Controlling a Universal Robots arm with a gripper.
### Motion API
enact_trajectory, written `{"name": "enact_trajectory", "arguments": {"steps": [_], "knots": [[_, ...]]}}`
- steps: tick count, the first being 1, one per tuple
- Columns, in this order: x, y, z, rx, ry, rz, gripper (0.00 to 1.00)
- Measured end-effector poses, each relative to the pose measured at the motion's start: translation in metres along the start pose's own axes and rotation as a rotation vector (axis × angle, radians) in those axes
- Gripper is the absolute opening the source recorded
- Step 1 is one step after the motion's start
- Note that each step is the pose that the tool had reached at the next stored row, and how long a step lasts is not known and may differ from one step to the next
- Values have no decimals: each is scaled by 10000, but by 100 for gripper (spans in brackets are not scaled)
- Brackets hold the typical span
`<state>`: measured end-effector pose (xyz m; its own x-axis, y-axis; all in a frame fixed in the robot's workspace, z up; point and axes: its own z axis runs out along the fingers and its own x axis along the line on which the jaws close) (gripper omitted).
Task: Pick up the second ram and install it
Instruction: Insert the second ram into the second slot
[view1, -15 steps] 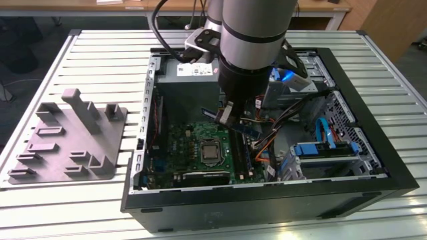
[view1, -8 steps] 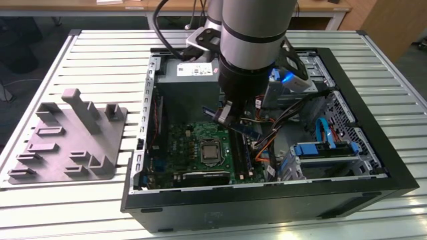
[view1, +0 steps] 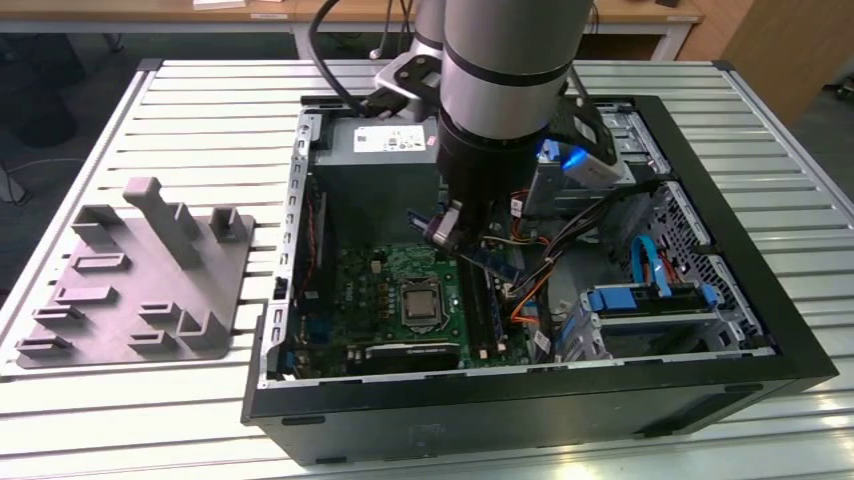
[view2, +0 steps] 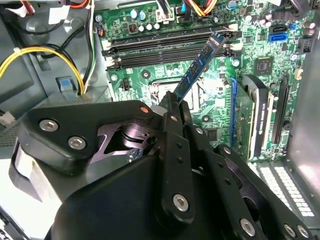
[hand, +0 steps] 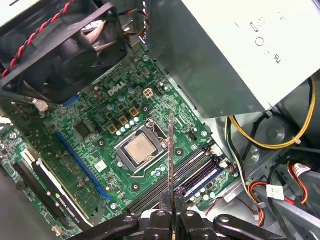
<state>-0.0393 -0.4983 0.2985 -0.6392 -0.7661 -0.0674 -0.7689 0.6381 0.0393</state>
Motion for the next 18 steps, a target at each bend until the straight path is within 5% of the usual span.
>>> {"name": "enact_trajectory", "arguments": {"steps": [18], "knots": [[0,0,0,85,-48,1243,14]]}}
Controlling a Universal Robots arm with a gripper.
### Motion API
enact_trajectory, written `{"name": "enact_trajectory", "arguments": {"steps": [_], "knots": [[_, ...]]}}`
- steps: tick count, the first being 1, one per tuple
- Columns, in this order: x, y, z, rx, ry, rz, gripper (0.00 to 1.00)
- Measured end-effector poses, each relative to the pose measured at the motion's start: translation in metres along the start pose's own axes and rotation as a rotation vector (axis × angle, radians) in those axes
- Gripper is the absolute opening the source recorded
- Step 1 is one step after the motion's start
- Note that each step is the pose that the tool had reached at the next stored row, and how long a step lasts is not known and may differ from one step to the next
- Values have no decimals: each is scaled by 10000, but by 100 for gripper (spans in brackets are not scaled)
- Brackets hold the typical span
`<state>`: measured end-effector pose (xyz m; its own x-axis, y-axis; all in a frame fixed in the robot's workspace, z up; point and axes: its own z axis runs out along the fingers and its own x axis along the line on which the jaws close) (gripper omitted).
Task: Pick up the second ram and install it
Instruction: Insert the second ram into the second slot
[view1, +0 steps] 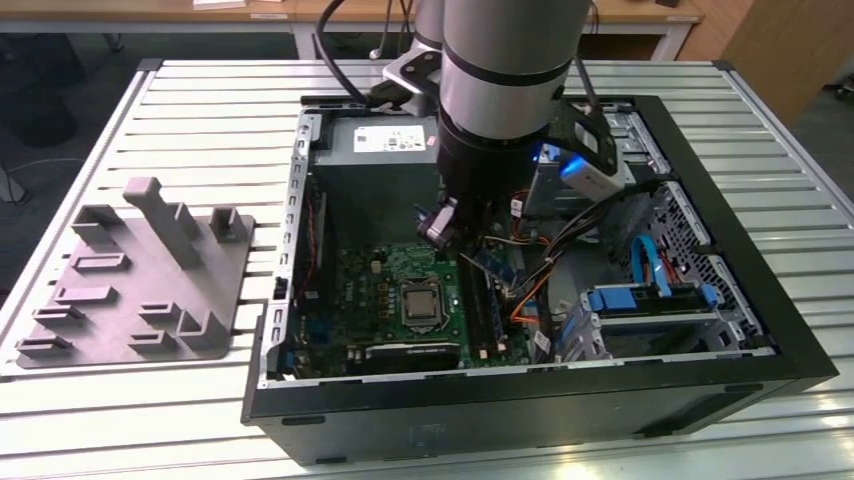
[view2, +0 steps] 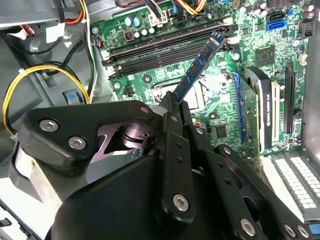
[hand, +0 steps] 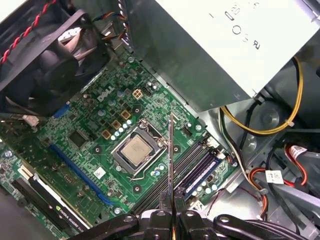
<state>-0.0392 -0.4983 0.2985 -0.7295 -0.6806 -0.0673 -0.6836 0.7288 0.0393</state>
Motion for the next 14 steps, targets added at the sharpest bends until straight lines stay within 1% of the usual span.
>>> {"name": "enact_trajectory", "arguments": {"steps": [14], "knots": [[0,0,1,56,-33,831,14]]}}
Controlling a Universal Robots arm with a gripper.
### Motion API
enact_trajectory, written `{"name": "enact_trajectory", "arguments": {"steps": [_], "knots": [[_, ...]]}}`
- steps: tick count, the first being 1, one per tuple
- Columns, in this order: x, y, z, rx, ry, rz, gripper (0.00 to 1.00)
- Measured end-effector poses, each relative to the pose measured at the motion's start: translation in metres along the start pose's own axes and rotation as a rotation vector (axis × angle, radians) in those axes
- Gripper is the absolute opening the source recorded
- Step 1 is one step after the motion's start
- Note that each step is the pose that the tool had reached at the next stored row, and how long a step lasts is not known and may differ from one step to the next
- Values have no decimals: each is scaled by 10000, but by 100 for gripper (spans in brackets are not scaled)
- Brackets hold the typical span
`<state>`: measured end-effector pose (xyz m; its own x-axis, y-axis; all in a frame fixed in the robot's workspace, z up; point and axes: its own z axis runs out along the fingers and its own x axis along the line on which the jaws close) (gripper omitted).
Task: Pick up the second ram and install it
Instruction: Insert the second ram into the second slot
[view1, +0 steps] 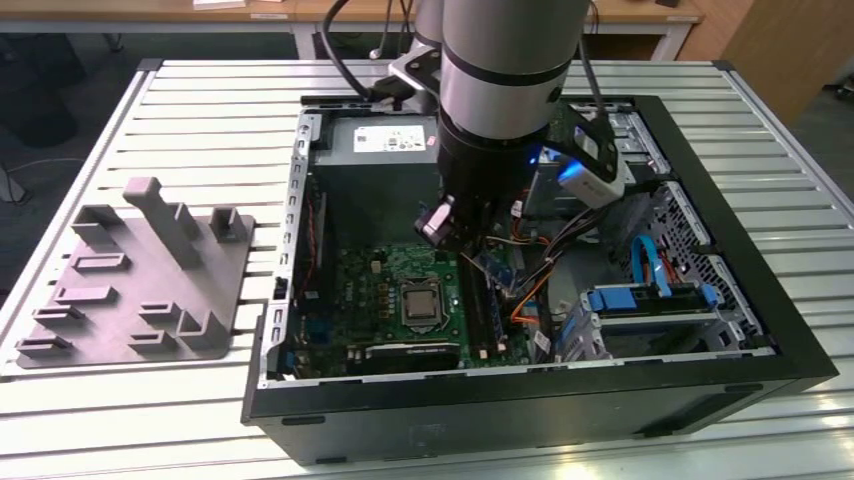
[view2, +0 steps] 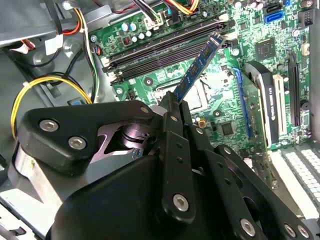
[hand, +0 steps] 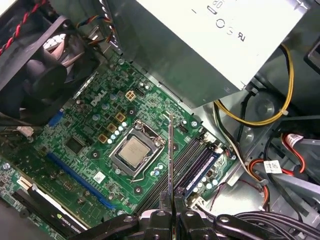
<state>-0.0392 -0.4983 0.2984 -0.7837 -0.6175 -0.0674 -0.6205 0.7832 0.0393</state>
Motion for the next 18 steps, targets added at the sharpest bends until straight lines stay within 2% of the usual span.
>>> {"name": "enact_trajectory", "arguments": {"steps": [18], "knots": [[0,0,1,91,-52,1339,14]]}}
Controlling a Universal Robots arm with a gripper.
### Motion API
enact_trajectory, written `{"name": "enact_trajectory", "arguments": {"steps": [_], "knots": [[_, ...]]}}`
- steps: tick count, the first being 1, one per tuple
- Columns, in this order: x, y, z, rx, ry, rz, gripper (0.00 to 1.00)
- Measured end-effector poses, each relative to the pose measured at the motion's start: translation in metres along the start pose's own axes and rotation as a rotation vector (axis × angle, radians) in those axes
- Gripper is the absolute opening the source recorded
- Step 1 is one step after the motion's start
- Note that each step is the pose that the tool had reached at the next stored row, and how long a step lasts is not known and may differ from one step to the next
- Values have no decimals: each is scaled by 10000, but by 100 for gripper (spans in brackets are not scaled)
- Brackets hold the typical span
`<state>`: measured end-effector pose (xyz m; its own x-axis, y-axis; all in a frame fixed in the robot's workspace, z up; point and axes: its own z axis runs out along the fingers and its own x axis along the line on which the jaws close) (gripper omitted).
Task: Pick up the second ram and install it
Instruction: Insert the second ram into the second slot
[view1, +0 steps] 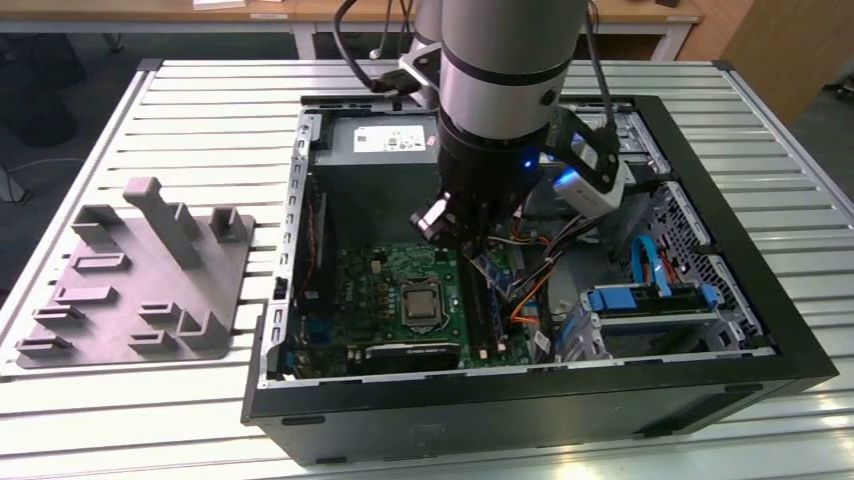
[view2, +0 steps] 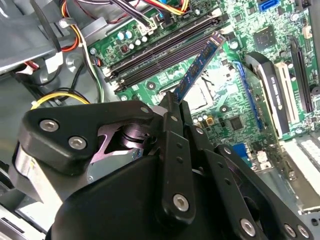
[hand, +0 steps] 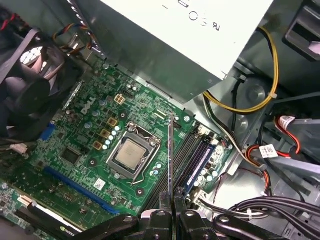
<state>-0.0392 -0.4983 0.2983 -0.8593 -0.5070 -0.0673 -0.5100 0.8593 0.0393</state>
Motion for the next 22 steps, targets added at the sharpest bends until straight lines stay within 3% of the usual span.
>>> {"name": "enact_trajectory", "arguments": {"steps": [22], "knots": [[0,0,1,95,-55,1411,14]]}}
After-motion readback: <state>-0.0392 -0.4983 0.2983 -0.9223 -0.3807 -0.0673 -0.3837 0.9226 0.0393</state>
